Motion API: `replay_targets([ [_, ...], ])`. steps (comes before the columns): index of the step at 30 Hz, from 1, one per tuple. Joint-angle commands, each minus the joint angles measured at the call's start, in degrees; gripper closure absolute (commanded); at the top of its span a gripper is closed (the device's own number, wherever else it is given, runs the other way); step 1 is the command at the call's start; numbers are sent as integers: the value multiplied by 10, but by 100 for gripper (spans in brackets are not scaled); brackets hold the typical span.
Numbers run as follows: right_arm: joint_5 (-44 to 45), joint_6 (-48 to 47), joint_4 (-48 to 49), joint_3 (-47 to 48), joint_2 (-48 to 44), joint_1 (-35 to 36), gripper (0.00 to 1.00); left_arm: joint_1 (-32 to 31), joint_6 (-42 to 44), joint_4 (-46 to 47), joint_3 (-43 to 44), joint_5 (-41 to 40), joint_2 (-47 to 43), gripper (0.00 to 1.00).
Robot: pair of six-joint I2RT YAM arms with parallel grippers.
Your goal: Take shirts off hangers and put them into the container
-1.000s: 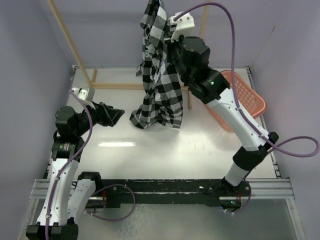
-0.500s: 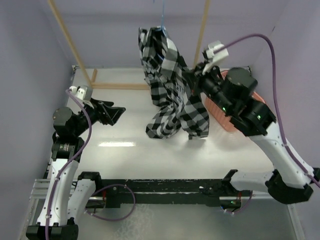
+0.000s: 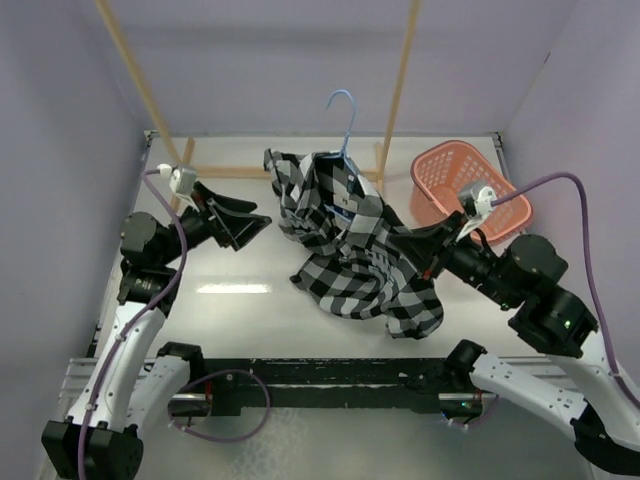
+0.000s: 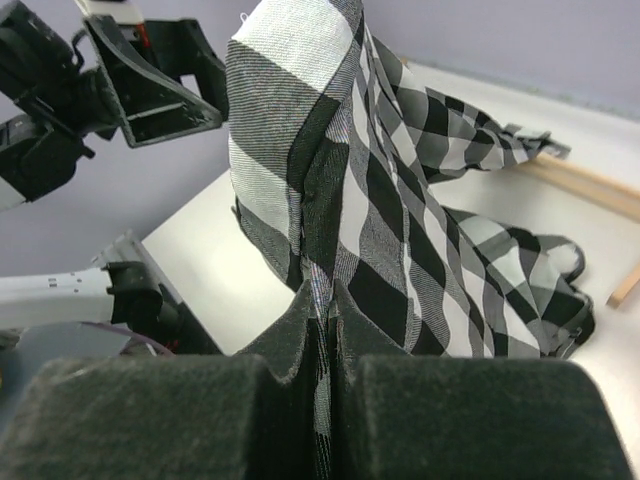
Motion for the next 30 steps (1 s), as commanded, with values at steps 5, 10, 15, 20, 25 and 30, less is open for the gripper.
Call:
replay_targets([
  [5, -46, 49, 81, -86, -22, 2, 100, -80, 94, -75, 52, -54, -10, 22],
  [10, -54, 58, 53, -134, -51, 2, 100, -81, 201, -175, 127, -139, 13, 23],
  [15, -40, 61, 32, -138, -78, 1, 100, -82, 260, -172, 135, -203, 44, 30],
  [20, -59, 59, 47, -113, -59, 2, 100, -108, 312, -176, 132, -246, 78, 33],
  [25, -85, 49, 56, -67, -18, 2, 100, -134, 354, -173, 152, -257, 106, 33],
  [30, -84, 39, 62, -42, 5, 2, 100, -169, 411, -200, 184, -271, 137, 33],
])
